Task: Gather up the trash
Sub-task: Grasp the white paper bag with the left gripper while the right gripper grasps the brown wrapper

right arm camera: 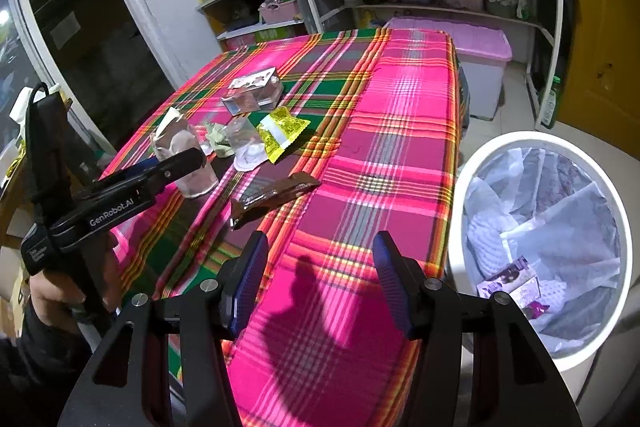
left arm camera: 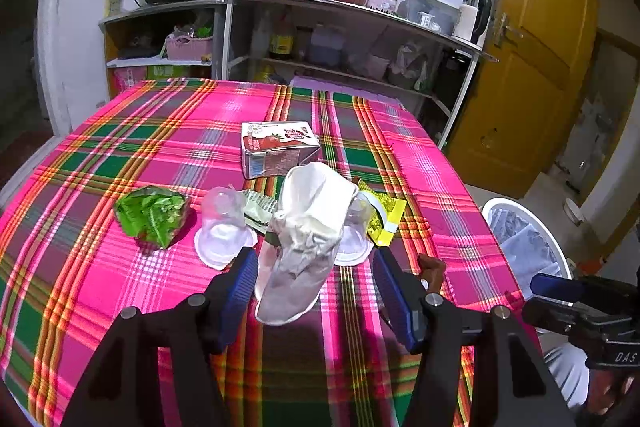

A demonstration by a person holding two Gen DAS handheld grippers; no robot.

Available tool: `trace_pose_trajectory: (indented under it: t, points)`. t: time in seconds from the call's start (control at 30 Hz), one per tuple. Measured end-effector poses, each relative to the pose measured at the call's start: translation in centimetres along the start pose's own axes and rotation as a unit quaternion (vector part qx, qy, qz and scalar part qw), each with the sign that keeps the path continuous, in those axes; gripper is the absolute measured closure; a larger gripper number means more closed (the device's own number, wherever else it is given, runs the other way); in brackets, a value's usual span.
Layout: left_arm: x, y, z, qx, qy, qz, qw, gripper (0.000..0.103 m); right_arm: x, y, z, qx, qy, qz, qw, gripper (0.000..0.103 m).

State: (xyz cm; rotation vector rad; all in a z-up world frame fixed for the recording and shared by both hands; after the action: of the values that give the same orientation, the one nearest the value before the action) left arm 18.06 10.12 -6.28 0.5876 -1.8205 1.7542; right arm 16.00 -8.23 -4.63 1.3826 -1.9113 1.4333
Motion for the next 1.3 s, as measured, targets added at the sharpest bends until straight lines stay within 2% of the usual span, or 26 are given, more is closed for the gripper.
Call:
trace_pose_trajectory:
  t: [0.03,0.1,0.17,0.27,0.6,1.0,1.07,1.23,1.3]
  points:
    - [-0.1,0.0,-0.1,0.002,0.003,0.0,1.0,0.044,-0.2,0.0,-0.1,0.0,0.0,-0.001,1.0,0.048]
    - [-0.4,0.0,-0.2,0.004,0.008,0.0,1.0,0.061,-0.5,0.0,-0.2,0.0,0.0,-0.003,1.0,0.048]
    - [-0.6,0.0,-0.2,0.003,0.008,-0.003,1.0,0.07,-0.9,-0.1,-0.5,-0.001,-0.001,-0.006,1.0,0.048]
    - [-0.3,0.2,-0.5,0.005,0.015,0.005,0.9999,0.073,-1.3,-0.2,-0.8,-0.001,-0.001,-0.01,1.0,0.048]
    - [2.7,0.8,-1.3,0.018,0.024,0.036,0.9989,0.075,-3.4,-0.7,-3.1,-0.004,-0.012,-0.024,1.0,0.048]
    - [4.3,1.9,-2.9,0.032,0.021,0.044,0.9983,0.075,-6.6,-1.5,-5.2,-0.033,-0.013,-0.042,0.998,0.048]
    - [4.4,2.1,-3.1,0.033,0.021,0.044,0.9983,0.075,-7.1,-1.8,-5.3,-0.034,-0.005,-0.04,0.999,0.053]
    - [4.3,2.4,-3.3,0.036,0.023,0.042,0.9982,0.075,-8.1,-1.7,-5.0,-0.031,0.023,-0.041,0.998,0.076]
    - [4.2,2.5,-3.2,0.037,0.025,0.04,0.9982,0.075,-8.1,-1.8,-4.8,-0.028,0.025,-0.038,0.999,0.078]
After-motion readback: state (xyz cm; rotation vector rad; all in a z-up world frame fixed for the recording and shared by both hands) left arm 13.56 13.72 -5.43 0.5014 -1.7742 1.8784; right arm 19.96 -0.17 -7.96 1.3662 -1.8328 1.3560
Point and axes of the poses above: each gripper's, at about its wrist camera, not at the fingertips, and x roughly against the way its jaws point, z to its right, y to its underside, the point moved 6 cm from there along -x, roughly the way its jaws point, and after that the axes turned 15 degrees about -x, right-handed, at the moved point
